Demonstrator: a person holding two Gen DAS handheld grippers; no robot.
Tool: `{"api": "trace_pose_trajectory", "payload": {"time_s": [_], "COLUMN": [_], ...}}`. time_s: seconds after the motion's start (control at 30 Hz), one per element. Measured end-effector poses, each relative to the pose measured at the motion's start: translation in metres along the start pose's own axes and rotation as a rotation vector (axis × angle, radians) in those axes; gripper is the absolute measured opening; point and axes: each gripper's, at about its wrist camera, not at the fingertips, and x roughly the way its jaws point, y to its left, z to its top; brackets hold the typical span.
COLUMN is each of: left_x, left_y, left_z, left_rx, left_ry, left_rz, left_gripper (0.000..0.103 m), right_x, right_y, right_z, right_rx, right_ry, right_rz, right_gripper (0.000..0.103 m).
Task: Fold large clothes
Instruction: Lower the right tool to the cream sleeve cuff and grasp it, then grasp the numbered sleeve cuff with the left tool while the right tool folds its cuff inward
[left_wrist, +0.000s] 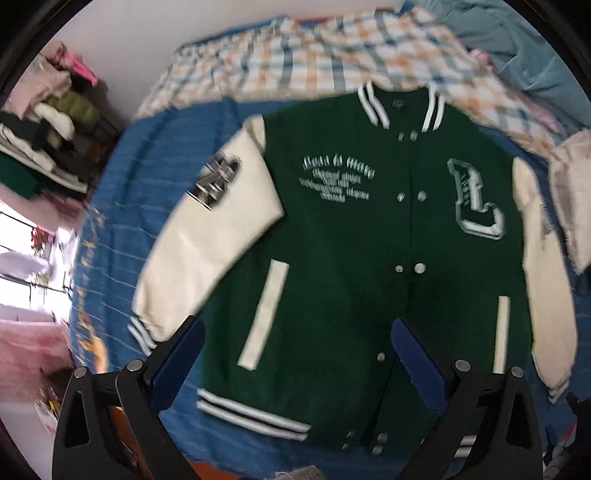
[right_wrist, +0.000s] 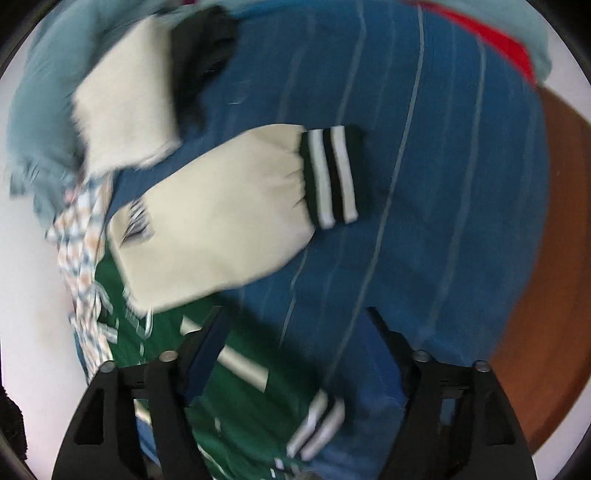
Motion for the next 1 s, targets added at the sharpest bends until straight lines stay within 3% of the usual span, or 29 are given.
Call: {"api": "trace_pose_trajectory", "payload": {"time_s": [0.13, 0.2, 0.33, 0.4, 0.43, 0.6, 0.73, 0.87, 1.0], "left_x": [0.052, 0.072, 0.112, 0.123, 0.128, 0.140, 0.137, 0.131, 0.134], "left_y": [-0.016, -0.022, -0.032, -0.030, -0.026, -0.001, 0.040, 0.091, 0.153], "left_z": [-0.001, 0.001, 0.009, 0.012, 0.012, 0.010, 0.003, -0.004, -0.019], "left_rx": [-0.001, 0.009, 0.012, -0.002, -0.017, -0.081, -0.160, -0.234, -0.336], "left_ry": [0.043, 0.049, 0.062, 0.060, 0.056, 0.050, 0.051, 0.053, 0.067], "left_rz": [0.032, 0.038, 0.041, 0.034, 0.015, -0.014, -0.039, -0.045, -0.020], "left_gripper": [0.103, 0.103, 0.103, 0.103, 0.103, 0.103, 0.103, 0.103, 0.103], "right_x": [0.061, 0.090, 0.103, 0.100, 0.099, 0.073, 0.027, 0.006, 0.020], "right_y": [-0.011, -0.012, 0.005, 0.013, 0.018, 0.078, 0.147, 0.243, 0.349], "right_z": [0.026, 0.037, 0.047, 0.051, 0.054, 0.057, 0.034, -0.022, -0.099], "right_rx": [0.099, 0.138, 0.251, 0.252, 0.231, 0.017, -0.187, -0.421, -0.674], "right_ry": [0.004, -0.002, -0.075, -0.134, -0.153, -0.299, -0.386, -0.418, -0.361], "right_rz": [0.083, 0.066, 0.018, 0.028, 0.051, -0.015, 0.015, 0.074, 0.155], "right_gripper": [0.077, 0.078, 0.079, 0.053, 0.027, 0.020, 0.019, 0.019, 0.019]}}
